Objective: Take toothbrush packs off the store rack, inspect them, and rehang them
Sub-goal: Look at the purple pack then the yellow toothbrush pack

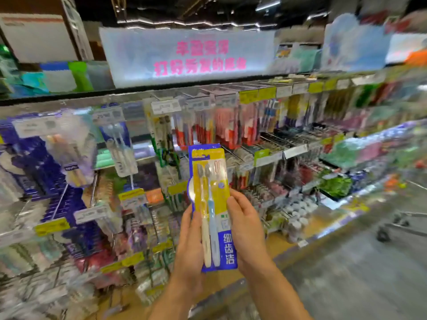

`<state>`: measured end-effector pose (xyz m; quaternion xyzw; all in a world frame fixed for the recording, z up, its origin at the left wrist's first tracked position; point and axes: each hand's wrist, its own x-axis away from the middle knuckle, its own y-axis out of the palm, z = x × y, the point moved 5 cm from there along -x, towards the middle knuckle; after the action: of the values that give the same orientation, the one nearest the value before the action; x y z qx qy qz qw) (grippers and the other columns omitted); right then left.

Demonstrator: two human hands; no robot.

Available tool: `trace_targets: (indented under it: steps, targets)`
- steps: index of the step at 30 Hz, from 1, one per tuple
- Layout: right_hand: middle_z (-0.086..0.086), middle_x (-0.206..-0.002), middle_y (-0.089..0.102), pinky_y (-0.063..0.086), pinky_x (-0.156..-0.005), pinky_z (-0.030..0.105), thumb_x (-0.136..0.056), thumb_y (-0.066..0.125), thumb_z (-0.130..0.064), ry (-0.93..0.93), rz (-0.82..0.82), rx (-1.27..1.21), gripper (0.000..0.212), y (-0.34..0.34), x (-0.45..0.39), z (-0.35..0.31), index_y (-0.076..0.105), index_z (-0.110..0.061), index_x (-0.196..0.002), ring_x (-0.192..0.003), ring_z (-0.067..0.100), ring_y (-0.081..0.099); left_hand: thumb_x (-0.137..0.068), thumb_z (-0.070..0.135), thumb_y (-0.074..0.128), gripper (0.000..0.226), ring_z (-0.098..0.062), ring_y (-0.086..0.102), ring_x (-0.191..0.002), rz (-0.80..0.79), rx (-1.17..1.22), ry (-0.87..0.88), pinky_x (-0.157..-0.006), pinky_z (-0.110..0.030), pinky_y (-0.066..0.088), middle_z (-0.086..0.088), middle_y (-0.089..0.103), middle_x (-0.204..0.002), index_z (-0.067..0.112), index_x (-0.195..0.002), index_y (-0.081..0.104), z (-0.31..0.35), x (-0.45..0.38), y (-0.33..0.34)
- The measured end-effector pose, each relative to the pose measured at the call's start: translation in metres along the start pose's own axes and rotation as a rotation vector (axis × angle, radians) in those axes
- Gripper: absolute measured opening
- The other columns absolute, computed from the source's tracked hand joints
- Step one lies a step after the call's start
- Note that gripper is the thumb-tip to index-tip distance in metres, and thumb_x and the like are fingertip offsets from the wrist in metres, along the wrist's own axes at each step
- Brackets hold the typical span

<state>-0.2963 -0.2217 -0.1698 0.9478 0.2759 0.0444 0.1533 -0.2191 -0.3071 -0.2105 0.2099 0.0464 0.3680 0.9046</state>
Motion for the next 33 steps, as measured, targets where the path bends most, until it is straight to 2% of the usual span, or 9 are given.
trace_targets:
  steps: [3, 6, 10, 15, 19, 23, 26, 30, 33]
  targets:
    - [0.000, -0.105, 0.078, 0.057, -0.095, 0.056, -0.107, 0.050, -0.028, -0.037, 0.029, 0.024, 0.022, -0.030, -0.001, -0.012, 0.069, -0.036, -0.112, -0.098, 0.025, 0.076, -0.089, 0.054, 0.052, 0.061, -0.023, 0.073, -0.111, -0.081, -0.042, -0.027, -0.084, -0.042, 0.058, 0.001, 0.067, -0.137, 0.038, -0.148, 0.046, -0.009, 0.000, 0.030]
    - [-0.001, -0.102, 0.079, 0.060, -0.091, 0.050, -0.107, 0.049, -0.029, -0.053, 0.053, -0.012, 0.020, -0.051, -0.007, -0.020, 0.067, -0.033, -0.114, -0.093, 0.022, 0.077, -0.091, 0.050, 0.052, 0.051, -0.022, 0.076, -0.105, -0.130, -0.054, -0.050, -0.076, -0.036, 0.063, 0.002, 0.072, -0.127, 0.037, -0.140, 0.054, -0.012, -0.003, 0.053]
    - [-0.005, -0.098, 0.080, 0.062, -0.081, 0.038, -0.107, 0.049, -0.027, -0.052, 0.051, -0.064, 0.020, -0.069, -0.024, -0.030, 0.067, -0.034, -0.108, -0.090, 0.019, 0.077, -0.073, 0.080, 0.068, 0.082, -0.027, 0.060, -0.132, -0.129, -0.115, -0.106, -0.109, -0.055, 0.047, -0.001, 0.056, -0.150, 0.039, -0.143, 0.054, -0.028, -0.023, 0.068]
    - [0.001, -0.101, 0.079, 0.062, -0.081, 0.038, -0.108, 0.049, -0.027, -0.054, 0.040, -0.063, 0.020, -0.076, -0.057, -0.040, 0.068, -0.031, -0.110, -0.093, 0.023, 0.077, -0.071, 0.078, 0.066, 0.090, -0.029, 0.071, -0.116, -0.167, -0.072, -0.052, -0.101, -0.055, 0.054, -0.003, 0.067, -0.137, 0.032, -0.146, 0.051, -0.022, -0.049, 0.090]
    - [0.002, -0.106, 0.079, 0.060, -0.091, 0.049, -0.107, 0.050, -0.032, -0.051, 0.052, -0.040, 0.022, -0.085, -0.090, -0.038, 0.068, -0.029, -0.120, -0.096, 0.024, 0.077, -0.085, 0.060, 0.052, 0.062, -0.028, 0.076, -0.102, -0.186, -0.086, -0.016, -0.085, -0.042, 0.058, -0.008, 0.075, -0.119, 0.024, -0.134, 0.062, -0.022, -0.074, 0.108]
    - [0.007, -0.110, 0.078, 0.060, -0.092, 0.049, -0.106, 0.052, -0.029, 0.012, 0.050, -0.108, 0.027, -0.097, -0.127, -0.030, 0.064, -0.022, -0.129, -0.100, 0.029, 0.076, -0.099, 0.047, 0.048, 0.045, -0.028, 0.076, -0.101, -0.193, -0.073, -0.040, -0.088, -0.046, 0.058, -0.008, 0.076, -0.118, 0.023, -0.134, 0.062, -0.031, -0.105, 0.123]
    - [0.013, -0.114, 0.076, 0.057, -0.095, 0.050, -0.106, 0.054, -0.027, 0.052, 0.053, -0.189, 0.027, -0.106, -0.154, -0.026, 0.065, -0.016, -0.128, -0.102, 0.032, 0.074, -0.104, 0.039, 0.044, 0.034, -0.024, 0.077, -0.099, -0.201, -0.044, -0.054, -0.082, -0.039, 0.062, -0.005, 0.078, -0.115, 0.027, -0.129, 0.064, -0.037, -0.126, 0.135]
    - [0.017, -0.118, 0.074, 0.051, -0.103, 0.055, -0.103, 0.057, -0.026, 0.120, 0.070, -0.305, 0.029, -0.121, -0.190, -0.024, 0.067, -0.012, -0.126, -0.105, 0.033, 0.071, -0.103, 0.039, 0.045, 0.035, -0.027, 0.074, -0.107, -0.212, -0.051, -0.077, -0.097, -0.049, 0.056, -0.005, 0.077, -0.118, 0.027, -0.131, 0.064, -0.044, -0.159, 0.153]
    - [0.014, -0.117, 0.074, 0.049, -0.105, 0.053, -0.102, 0.059, -0.027, 0.127, 0.062, -0.322, 0.028, -0.132, -0.216, -0.027, 0.071, -0.011, -0.122, -0.107, 0.031, 0.070, -0.101, 0.040, 0.050, 0.031, -0.027, 0.074, -0.106, -0.190, -0.020, -0.082, -0.098, -0.051, 0.055, -0.005, 0.078, -0.114, 0.028, -0.123, 0.067, -0.050, -0.184, 0.166]
